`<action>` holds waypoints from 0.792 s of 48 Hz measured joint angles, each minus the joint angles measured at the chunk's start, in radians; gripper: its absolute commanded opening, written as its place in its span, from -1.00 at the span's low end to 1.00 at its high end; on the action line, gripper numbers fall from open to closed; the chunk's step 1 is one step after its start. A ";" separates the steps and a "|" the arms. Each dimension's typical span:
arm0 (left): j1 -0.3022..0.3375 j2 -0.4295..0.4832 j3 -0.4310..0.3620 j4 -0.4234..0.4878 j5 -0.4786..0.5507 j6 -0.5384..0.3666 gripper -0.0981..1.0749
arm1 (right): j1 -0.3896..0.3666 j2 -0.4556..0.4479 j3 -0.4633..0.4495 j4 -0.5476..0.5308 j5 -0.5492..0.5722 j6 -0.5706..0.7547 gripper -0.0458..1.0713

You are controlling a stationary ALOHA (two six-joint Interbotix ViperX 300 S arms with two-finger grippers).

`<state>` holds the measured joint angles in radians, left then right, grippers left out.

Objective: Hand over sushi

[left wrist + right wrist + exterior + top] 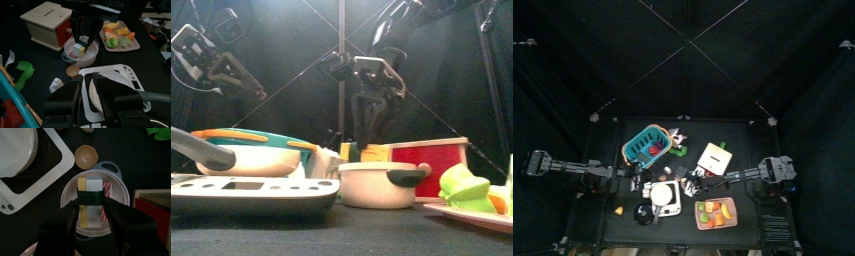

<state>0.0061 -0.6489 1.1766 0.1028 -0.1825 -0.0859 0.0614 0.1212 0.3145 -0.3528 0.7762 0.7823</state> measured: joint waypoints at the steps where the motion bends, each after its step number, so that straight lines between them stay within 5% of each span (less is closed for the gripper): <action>1: 0.002 0.002 0.000 0.000 -0.002 0.000 0.32 | -0.005 -0.003 0.000 0.000 0.002 -0.003 0.21; 14: 0.002 0.002 0.000 0.014 -0.028 0.003 0.34 | -0.075 -0.075 0.000 0.058 -0.061 -0.034 0.21; 22: 0.000 0.015 0.000 0.051 -0.135 0.003 0.40 | -0.072 -0.100 0.000 0.074 -0.153 -0.037 0.21; 38: 0.003 0.118 -0.021 0.132 -0.278 0.000 0.86 | -0.064 -0.156 0.051 0.077 -0.354 -0.038 0.21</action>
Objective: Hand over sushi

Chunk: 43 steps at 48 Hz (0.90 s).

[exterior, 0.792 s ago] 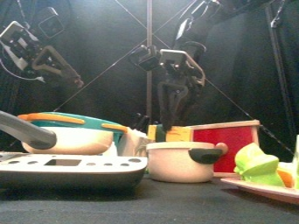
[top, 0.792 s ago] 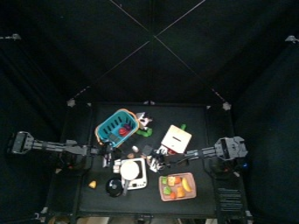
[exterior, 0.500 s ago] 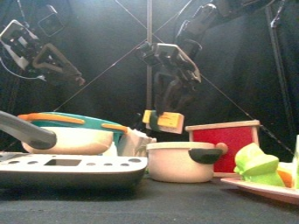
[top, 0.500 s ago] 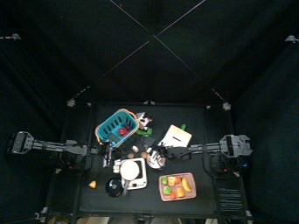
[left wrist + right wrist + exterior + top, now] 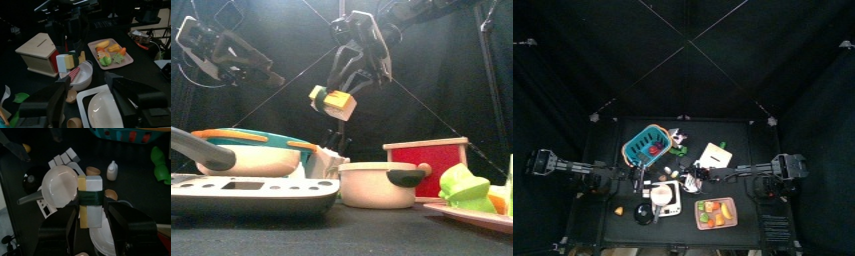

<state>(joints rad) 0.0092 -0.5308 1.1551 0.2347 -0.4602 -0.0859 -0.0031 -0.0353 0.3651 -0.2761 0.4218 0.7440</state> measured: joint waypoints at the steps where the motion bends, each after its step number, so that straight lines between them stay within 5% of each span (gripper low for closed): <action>1: 0.003 0.006 -0.003 -0.006 -0.002 -0.002 0.89 | 0.000 -0.002 0.006 -0.002 -0.012 0.000 0.21; 32: 0.021 0.183 -0.106 -0.166 -0.012 0.003 0.92 | 0.032 -0.012 0.052 -0.135 -0.143 0.002 0.20; 43: 0.029 0.235 -0.124 -0.112 -0.075 0.003 0.92 | 0.048 -0.012 0.052 -0.147 -0.161 0.000 0.20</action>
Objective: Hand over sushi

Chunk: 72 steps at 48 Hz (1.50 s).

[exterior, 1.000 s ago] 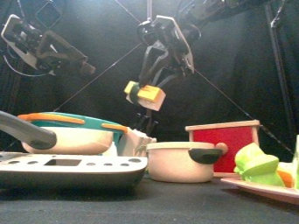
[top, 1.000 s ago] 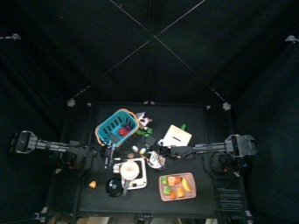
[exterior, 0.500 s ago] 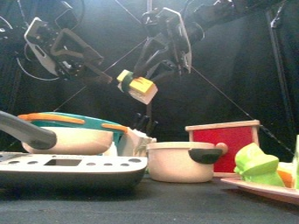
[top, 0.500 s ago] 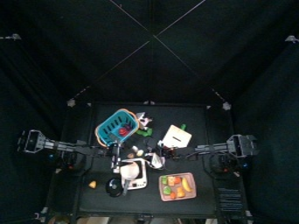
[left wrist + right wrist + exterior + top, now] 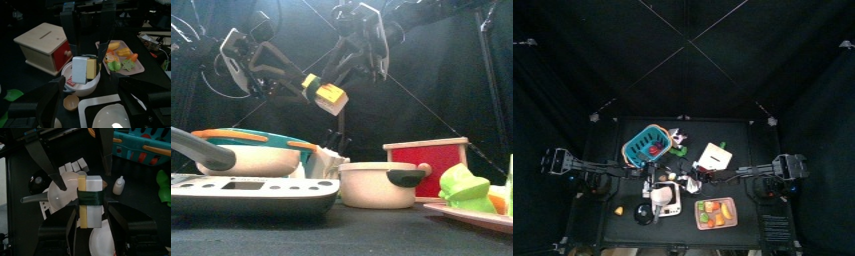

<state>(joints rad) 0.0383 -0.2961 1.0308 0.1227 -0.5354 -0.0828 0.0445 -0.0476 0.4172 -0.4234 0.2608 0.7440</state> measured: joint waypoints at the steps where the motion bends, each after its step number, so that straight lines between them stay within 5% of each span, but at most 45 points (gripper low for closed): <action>1: 0.000 0.005 -0.002 0.009 -0.009 0.000 0.92 | 0.002 0.000 0.000 -0.003 -0.003 0.000 0.20; 39: 0.000 0.104 -0.043 0.097 -0.071 -0.006 0.87 | 0.049 0.021 0.000 -0.066 -0.031 0.000 0.20; 72: -0.003 0.106 -0.043 0.133 -0.080 -0.006 0.26 | 0.051 0.028 0.002 -0.066 -0.025 0.000 0.23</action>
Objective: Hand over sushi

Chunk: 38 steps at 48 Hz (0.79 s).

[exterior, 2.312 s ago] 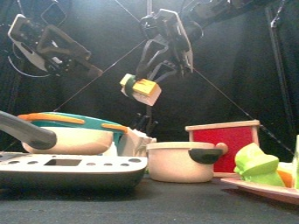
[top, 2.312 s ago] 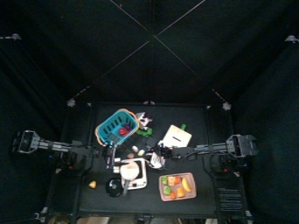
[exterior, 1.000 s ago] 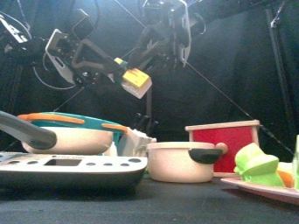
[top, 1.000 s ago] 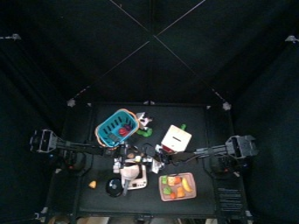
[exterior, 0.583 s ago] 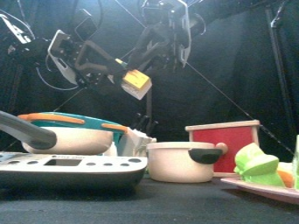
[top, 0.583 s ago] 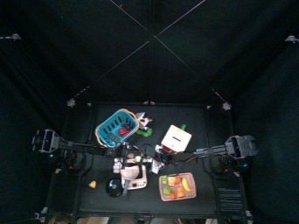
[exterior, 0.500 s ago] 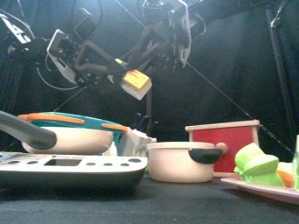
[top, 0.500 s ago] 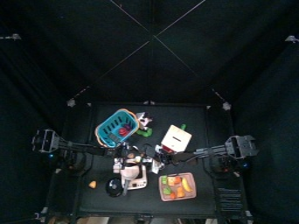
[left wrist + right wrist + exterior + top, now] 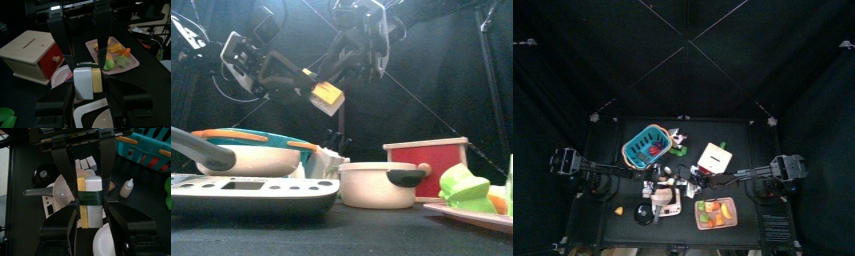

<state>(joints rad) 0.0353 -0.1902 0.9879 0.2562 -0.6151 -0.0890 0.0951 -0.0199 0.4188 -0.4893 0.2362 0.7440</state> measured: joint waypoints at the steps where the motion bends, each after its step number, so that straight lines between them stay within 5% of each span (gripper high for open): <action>1: 0.000 0.000 0.002 0.000 0.000 0.000 0.26 | 0.000 0.002 -0.002 0.002 0.003 0.000 0.23; 20: 0.003 0.000 0.003 0.011 -0.002 0.003 0.26 | -0.002 0.005 0.003 0.014 0.021 0.005 0.78; 38: 0.005 0.000 0.003 0.011 -0.002 0.003 0.26 | -0.002 0.005 0.017 0.008 0.028 0.005 0.84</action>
<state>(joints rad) 0.0399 -0.1902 0.9910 0.2669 -0.6167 -0.0859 0.0936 -0.0153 0.4357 -0.4817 0.2638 0.7486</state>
